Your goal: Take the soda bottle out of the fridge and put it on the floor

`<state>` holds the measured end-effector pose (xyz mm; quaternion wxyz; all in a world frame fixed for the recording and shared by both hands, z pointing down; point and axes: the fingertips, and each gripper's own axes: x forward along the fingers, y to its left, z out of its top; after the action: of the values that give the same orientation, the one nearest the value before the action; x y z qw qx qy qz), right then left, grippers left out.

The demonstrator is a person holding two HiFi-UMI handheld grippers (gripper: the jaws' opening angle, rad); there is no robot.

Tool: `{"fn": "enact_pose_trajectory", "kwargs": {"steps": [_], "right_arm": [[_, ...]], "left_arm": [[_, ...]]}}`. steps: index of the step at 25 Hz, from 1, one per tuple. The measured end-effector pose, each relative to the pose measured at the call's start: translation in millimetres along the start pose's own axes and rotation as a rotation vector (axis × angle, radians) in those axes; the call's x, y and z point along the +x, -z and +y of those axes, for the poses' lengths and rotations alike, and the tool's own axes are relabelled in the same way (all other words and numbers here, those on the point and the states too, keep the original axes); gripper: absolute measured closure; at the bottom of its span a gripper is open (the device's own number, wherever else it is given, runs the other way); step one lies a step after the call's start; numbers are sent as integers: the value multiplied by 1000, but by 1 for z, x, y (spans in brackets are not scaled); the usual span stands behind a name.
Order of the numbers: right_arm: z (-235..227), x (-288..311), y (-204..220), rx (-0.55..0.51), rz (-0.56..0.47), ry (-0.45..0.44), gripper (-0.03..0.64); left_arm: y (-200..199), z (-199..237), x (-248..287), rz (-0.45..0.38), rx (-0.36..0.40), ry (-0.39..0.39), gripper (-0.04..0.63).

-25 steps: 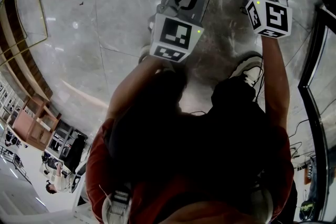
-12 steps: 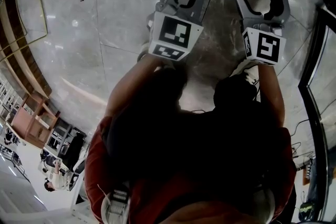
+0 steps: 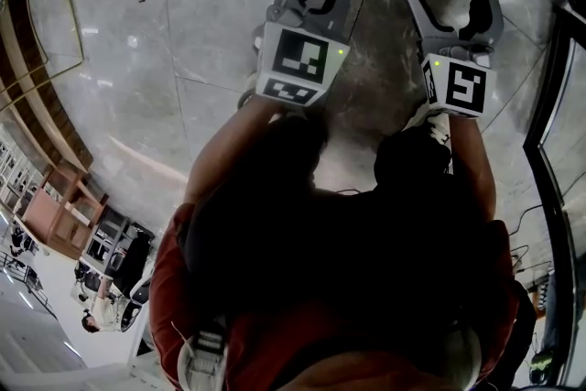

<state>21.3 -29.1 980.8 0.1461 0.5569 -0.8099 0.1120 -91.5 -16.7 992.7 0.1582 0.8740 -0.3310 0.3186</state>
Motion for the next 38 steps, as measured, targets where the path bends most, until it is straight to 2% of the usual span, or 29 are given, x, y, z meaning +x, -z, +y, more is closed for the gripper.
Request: {"fn": "enact_pose_trajectory", "kwargs": {"steps": [9, 14, 16, 20, 23, 28, 38], "right_arm": [[1, 1, 3, -8, 18, -3, 158], [3, -1, 1, -25, 20, -10, 266], [1, -2, 0, -31, 13, 6, 395], [-1, -4, -3, -53, 16, 32, 480], [-5, -5, 0, -38, 33, 51, 615], [-9, -6, 3, 29, 54, 60, 615], [-5, -4, 2, 3, 62, 54, 615]], "left_arm": [[2, 2, 0, 0, -3, -5, 595], [1, 2, 0, -1, -5, -4, 595], [1, 2, 0, -3, -3, -3, 595], [0, 3, -1, -4, -3, -8, 595], [0, 3, -1, -4, -4, -7, 595], [-1, 1, 0, -4, 1, -2, 595], [1, 7, 3, 1, 0, -19, 595]]}}
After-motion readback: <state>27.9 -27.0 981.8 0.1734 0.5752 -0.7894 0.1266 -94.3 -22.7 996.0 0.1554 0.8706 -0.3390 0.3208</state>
